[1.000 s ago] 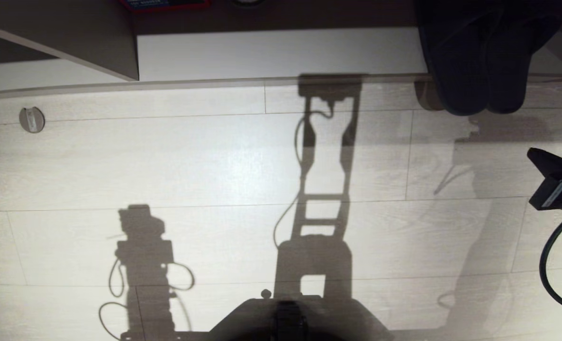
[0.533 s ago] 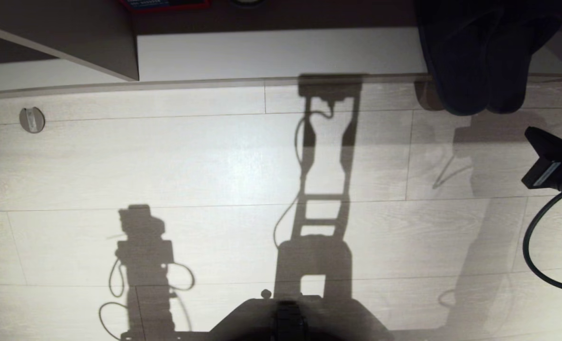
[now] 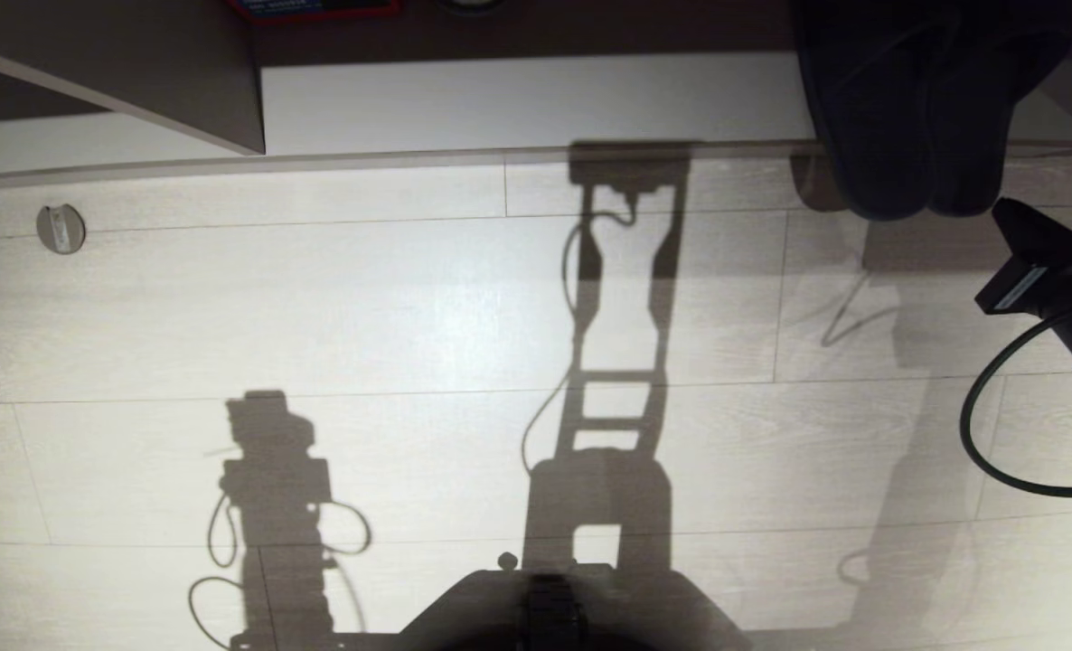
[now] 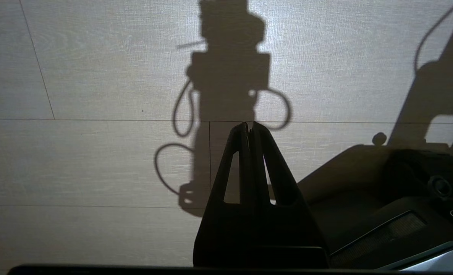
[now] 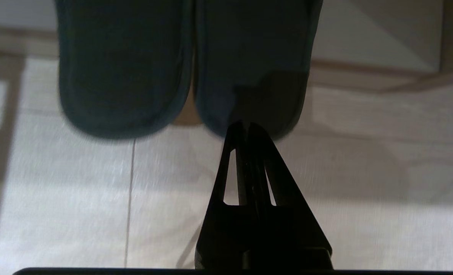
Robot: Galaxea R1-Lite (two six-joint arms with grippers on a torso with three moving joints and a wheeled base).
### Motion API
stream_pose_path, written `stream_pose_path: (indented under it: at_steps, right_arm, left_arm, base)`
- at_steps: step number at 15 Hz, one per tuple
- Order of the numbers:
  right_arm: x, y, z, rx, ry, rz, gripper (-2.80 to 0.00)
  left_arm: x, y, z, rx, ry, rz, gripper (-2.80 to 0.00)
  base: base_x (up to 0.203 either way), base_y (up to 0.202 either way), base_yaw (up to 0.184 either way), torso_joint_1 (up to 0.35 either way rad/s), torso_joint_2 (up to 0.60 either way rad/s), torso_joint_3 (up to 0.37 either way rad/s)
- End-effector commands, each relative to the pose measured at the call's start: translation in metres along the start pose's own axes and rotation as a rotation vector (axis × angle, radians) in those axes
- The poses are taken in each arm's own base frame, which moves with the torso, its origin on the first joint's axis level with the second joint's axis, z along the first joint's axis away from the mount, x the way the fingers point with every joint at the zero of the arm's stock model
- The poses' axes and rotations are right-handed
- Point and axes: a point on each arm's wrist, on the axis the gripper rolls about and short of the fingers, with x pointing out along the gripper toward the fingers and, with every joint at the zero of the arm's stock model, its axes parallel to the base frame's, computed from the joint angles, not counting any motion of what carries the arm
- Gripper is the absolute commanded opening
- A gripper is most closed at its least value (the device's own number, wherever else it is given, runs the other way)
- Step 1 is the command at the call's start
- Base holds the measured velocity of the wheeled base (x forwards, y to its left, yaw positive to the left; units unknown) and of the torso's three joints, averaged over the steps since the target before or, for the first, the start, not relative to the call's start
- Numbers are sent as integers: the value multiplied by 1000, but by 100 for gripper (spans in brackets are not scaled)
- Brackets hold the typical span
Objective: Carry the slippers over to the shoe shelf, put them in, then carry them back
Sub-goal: Pick up the slippers in the shoe cabinet
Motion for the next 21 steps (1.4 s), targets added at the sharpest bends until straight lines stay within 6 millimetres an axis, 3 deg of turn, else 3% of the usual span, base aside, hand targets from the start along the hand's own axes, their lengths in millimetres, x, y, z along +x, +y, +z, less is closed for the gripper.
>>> stream_pose_path:
  at_steps: [1, 15, 21]
  right_arm:
    - [13, 0, -5, -2, -8, 0, 0]
    - [67, 0, 7, 27, -143, -6, 0]
    - [83, 11, 28, 67, -241, 24, 0]
  left_arm:
    - [0, 0, 0, -1, 1, 0, -280]
    - [0, 0, 0, -1, 1, 0, -280]
    - [0, 0, 0, -1, 1, 0, -280]
  base:
    - [0, 0, 0, 0, 0, 0]
    - [0, 0, 0, 0, 0, 0]
    - [0, 0, 0, 0, 0, 0]
